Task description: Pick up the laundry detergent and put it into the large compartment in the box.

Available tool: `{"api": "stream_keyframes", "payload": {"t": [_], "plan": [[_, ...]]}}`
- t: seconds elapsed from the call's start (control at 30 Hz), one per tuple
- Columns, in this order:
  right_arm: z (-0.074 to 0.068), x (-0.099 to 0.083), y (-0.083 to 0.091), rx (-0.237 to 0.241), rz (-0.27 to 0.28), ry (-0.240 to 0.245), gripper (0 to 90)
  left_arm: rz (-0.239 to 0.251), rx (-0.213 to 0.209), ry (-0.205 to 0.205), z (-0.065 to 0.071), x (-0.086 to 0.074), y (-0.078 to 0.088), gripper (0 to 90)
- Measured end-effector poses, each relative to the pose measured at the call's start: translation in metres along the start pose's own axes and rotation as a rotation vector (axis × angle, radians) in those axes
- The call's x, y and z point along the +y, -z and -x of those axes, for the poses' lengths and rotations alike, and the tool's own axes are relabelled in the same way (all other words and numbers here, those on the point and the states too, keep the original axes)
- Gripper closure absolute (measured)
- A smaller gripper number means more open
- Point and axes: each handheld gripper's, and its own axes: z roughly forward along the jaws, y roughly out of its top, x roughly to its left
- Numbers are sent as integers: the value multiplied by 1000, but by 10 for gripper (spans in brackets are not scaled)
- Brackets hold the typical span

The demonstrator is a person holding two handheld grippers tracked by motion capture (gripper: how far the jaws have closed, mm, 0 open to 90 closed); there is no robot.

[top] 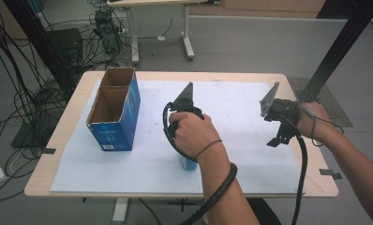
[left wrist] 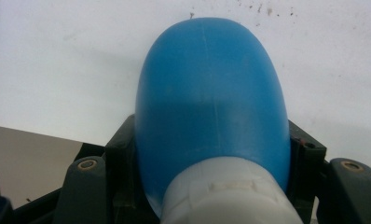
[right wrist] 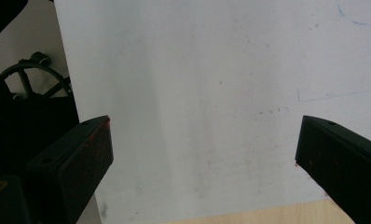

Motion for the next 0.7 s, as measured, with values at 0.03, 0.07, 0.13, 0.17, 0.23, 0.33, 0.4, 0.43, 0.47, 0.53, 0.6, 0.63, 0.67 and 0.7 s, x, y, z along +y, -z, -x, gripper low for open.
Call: {"api": "stream_keyframes", "payload": {"t": [0.03,0.07,0.13,0.17,0.23,0.33,0.4,0.43,0.47,0.53,0.6,0.63,0.67,0.7], "plan": [[0,-1,0,0,1,-1,40,0,1,-1,0,0,0,369],[0,-1,0,1,2,-1,39,3,1,0,0,-1,0,369],[0,-1,0,1,-1,-2,41,1,1,0,0,-1,0,369],[0,-2,0,-1,1,2,38,2,1,-3,0,-1,0,369],[0,-2,0,-1,2,-1,40,6,0,-6,0,-1,0,370],[-1,-2,1,-2,-3,-2,39,-7,-3,-20,-1,1,1,371],[-1,-2,0,0,-5,-3,40,-6,4,-40,3,0,4,371],[0,-2,-1,0,-2,0,39,-2,4,-46,4,0,6,371],[1,-1,-1,4,-10,-4,40,-2,2,-57,4,0,9,371],[1,1,-2,2,-13,-4,40,0,-4,-76,4,-1,14,372],[0,4,-3,1,-18,-4,41,-3,-15,-98,3,-1,20,372],[0,4,-3,1,-18,-4,41,-3,-15,-98,3,-1,20,372],[-2,7,-2,-5,-28,-5,40,-2,-20,-114,2,-2,26,372],[-2,8,-2,-8,-29,1,39,4,-23,-121,2,-3,29,372]]}}
